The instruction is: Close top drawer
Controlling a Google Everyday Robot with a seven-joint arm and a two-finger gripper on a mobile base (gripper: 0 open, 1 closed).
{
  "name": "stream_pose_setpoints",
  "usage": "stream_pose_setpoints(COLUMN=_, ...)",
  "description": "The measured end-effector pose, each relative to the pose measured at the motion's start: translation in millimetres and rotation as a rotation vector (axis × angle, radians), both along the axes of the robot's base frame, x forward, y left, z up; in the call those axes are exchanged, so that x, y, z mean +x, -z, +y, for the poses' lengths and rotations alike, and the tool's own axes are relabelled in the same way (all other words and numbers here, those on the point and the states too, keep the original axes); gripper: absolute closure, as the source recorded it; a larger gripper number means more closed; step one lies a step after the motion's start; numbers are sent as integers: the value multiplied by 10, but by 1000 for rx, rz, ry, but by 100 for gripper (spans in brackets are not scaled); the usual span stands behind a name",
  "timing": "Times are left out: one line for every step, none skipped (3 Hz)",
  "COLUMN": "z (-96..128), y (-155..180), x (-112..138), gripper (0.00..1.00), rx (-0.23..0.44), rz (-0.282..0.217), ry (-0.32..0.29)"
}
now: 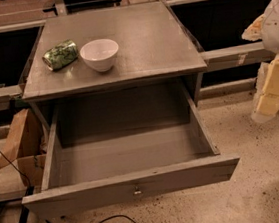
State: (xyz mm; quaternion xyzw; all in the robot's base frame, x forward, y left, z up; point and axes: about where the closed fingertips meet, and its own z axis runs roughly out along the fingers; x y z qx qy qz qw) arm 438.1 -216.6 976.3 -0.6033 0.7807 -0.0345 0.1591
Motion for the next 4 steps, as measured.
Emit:
stream_pose_setpoints(z=0, y=0, x=0, gripper=0, rx=0, rz=0, ry=0)
stream_pose_setpoints(z=21, y=-28, x=-9, gripper=0, rx=22, rz=-13, ry=0)
stream_pose_setpoints(z=225, y=-16, x=64, gripper=0, rx=59, rz=-33, ry=28)
stream_pose_setpoints(z=464, y=54, x=181, gripper=0, rx=113, rz=-47, ry=55)
